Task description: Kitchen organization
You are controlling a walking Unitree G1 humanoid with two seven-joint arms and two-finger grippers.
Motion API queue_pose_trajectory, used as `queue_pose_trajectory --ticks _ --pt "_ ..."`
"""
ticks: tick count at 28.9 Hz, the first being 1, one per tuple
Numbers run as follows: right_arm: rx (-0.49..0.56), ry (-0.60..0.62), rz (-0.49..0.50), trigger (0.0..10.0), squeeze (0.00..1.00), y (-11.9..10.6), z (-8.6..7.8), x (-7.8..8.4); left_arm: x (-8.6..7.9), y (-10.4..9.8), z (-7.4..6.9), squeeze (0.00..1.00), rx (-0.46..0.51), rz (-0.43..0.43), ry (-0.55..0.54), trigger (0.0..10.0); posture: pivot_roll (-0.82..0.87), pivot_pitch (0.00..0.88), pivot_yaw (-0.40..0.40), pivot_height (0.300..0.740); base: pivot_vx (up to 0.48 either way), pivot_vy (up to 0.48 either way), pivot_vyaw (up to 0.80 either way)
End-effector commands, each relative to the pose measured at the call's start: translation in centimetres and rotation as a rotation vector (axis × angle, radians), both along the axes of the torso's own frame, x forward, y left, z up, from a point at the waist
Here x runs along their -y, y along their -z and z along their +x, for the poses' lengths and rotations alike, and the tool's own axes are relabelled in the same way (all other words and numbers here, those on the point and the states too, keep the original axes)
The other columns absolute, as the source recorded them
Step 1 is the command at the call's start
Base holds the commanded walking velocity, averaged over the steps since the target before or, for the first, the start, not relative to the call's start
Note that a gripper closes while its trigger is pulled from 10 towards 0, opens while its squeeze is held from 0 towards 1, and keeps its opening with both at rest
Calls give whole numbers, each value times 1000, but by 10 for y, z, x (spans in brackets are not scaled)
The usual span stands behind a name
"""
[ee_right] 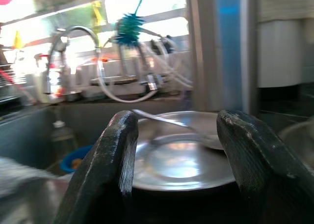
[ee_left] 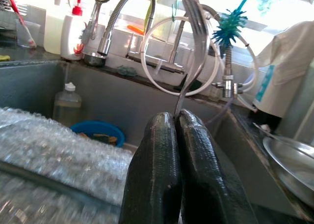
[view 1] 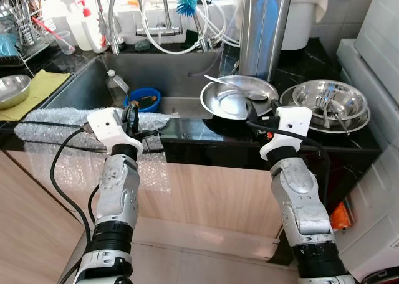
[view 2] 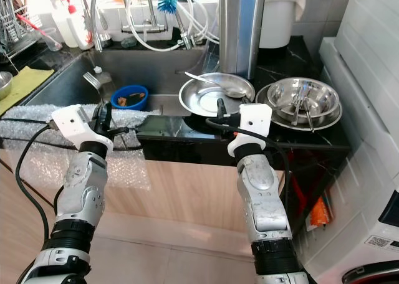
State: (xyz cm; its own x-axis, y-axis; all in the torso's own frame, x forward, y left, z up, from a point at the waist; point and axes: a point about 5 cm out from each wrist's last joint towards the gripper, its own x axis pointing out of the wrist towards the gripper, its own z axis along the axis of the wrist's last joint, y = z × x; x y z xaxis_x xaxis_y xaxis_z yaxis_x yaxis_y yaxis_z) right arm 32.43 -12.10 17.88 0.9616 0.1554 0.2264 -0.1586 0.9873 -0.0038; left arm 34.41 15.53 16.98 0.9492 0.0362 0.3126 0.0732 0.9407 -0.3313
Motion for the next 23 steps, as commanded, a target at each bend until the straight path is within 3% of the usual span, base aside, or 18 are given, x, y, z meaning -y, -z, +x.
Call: queue_pose_trajectory --ticks 1,7,9,13,16,23 --pt "30 -22 4 10000 0 -9 -1 -7 3 -2 1 0 6 0 21 10000 -80 0 78 740 0 0 0" --pt "41 -41 20 10000 0 -12 1 -17 1 -9 2 0 42 -8 6 10000 -68 0 80 740 0 0 0" --pt "55 -57 13 10000 0 -15 1 -21 -2 -22 1 0 116 -12 -8 10000 -64 0 76 740 0 0 0" --pt "69 -61 14 10000 0 -19 3 -22 -4 -40 3 0 170 1 -26 10000 -56 0 76 740 0 0 0" --pt "79 -44 16 10000 0 -22 5 -20 -6 -42 3 0 172 -13 -20 10000 -55 0 89 740 0 0 0" --pt "86 -22 4 10000 0 -26 6 -17 -5 -36 5 0 143 -12 -17 10000 -63 0 90 740 0 373 0"
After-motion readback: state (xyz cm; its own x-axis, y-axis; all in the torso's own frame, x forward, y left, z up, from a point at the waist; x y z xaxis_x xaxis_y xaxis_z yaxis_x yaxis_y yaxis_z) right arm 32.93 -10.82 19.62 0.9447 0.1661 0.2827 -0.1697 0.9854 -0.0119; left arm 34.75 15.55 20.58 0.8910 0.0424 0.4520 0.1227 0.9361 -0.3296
